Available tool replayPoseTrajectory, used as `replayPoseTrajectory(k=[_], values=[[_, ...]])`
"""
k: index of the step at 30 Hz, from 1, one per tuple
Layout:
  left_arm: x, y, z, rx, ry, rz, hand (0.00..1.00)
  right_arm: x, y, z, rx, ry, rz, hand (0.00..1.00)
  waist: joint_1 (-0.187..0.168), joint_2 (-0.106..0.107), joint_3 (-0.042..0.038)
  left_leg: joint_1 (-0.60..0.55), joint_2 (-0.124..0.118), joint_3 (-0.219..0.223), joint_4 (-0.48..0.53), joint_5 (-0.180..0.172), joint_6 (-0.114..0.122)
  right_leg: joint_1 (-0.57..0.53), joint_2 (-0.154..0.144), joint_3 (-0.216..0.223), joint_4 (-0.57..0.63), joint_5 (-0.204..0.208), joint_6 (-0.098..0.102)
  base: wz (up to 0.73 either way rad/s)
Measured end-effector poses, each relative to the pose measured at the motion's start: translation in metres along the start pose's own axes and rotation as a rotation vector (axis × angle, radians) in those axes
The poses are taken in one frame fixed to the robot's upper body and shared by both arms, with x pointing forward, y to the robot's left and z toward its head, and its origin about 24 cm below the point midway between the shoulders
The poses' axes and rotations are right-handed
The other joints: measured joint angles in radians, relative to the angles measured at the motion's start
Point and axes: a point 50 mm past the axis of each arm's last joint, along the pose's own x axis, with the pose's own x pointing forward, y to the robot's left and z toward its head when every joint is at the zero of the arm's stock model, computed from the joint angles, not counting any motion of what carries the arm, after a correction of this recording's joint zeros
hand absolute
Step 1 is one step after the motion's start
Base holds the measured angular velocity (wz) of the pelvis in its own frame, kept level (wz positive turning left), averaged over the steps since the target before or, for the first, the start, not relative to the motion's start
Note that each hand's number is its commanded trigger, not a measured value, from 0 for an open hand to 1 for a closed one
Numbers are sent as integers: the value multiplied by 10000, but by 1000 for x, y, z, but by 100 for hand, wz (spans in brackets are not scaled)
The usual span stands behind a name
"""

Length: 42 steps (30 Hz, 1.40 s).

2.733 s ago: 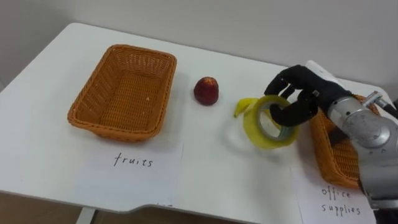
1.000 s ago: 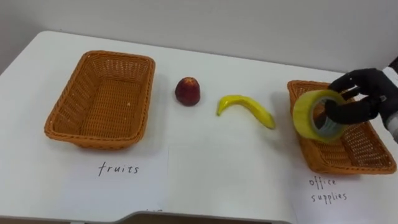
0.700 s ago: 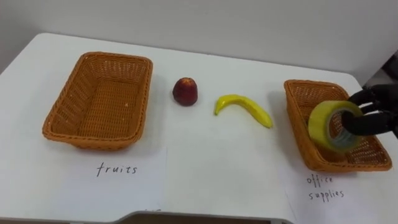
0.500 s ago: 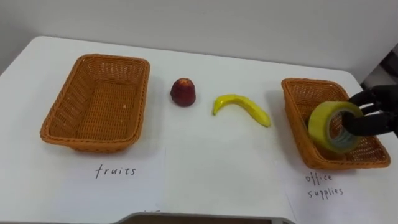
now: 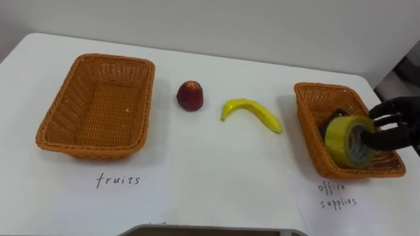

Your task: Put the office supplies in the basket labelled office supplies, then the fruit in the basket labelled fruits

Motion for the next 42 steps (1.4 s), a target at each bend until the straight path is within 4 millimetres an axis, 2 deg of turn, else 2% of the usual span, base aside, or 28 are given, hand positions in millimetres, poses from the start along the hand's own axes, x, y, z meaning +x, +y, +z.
replayPoseTrajectory(k=[19,25,31,36,38,42], values=[[0,1,-2,17,54,16,0,0,-1,3,-106,-129,-53,0,3,138,-3,20,15,55,7,1,-1,5,13,117,32,4,-5,0],[-1,0,-3,15,74,-2,0,-1,-3,5,-578,-162,-234,0,-15,230,-41,15,12,54,2,1,-1,2,17,114,33,5,-4,0],[-1,0,-4,-6,102,-1,0,-7,-14,34,-926,-1335,-1195,0,-79,323,-81,41,15,51,-12,3,-4,21,33,116,32,4,-3,0],[-1,-3,-5,-4,155,-73,0,-9,-22,53,-796,-2110,-1715,0,-24,223,-17,87,10,58,-26,2,-3,28,32,109,67,0,3,0],[-2,-4,-7,7,223,-103,0,-11,-25,59,-699,-2339,-1995,0,-4,123,11,81,3,60,-30,-1,1,21,24,125,59,-1,4,0],[-5,-5,-19,60,522,-154,0,-20,-29,78,-546,-3207,-2397,0,45,125,16,70,-1,91,-57,-7,12,-20,29,104,76,-1,8,-3]])
